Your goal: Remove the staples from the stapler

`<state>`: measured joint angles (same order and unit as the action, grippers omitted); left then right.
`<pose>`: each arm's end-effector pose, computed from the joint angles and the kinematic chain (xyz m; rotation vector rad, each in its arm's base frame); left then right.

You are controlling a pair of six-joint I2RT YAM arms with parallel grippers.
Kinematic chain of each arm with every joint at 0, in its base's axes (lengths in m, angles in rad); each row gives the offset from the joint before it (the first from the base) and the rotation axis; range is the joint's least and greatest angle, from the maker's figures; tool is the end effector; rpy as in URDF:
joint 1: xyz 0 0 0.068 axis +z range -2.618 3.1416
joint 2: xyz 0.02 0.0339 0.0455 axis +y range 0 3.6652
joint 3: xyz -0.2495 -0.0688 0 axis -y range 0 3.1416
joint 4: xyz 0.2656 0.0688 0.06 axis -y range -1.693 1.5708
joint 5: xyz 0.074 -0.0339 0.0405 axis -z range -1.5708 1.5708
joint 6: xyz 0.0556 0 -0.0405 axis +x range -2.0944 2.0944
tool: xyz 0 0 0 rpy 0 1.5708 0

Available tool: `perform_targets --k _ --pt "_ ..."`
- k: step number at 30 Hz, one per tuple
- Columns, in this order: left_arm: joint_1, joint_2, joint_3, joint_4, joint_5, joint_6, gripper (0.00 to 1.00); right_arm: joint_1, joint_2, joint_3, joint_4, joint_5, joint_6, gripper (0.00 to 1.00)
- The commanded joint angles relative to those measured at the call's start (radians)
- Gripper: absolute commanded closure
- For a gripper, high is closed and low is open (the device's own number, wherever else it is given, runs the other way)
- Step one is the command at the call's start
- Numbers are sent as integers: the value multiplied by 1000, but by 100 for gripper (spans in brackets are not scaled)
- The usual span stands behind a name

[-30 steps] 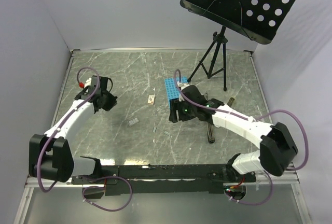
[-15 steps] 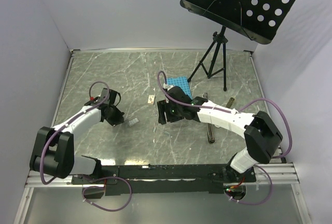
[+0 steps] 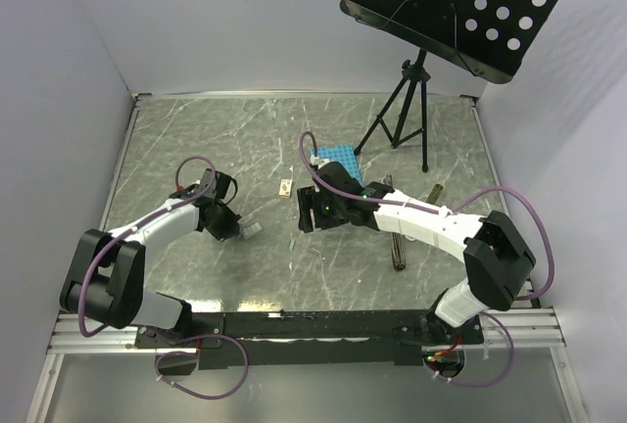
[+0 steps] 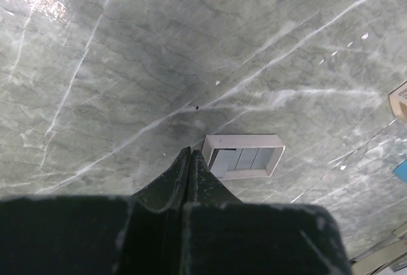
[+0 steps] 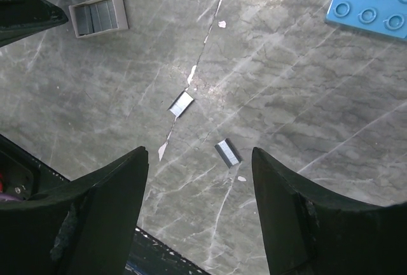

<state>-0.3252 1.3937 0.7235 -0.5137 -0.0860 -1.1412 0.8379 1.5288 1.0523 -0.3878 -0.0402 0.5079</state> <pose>0.2576 -0.0818 0.1213 -1.1263 2.5464 -0.2760 0.2373 0.2670 0.1957 -0.4362 2.5050 0.6243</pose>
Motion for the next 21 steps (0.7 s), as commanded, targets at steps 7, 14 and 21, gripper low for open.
perform_targets --k 7,14,21 --pt "-8 -12 -52 101 -4 -58 99 1 -90 -6 -16 82 61 26" --pt "-69 -28 -62 152 14 -110 99 1 -121 -40 -7 109 80 25" --pt "-100 -156 -47 25 -36 -201 99 7 -102 -22 -25 114 124 28"
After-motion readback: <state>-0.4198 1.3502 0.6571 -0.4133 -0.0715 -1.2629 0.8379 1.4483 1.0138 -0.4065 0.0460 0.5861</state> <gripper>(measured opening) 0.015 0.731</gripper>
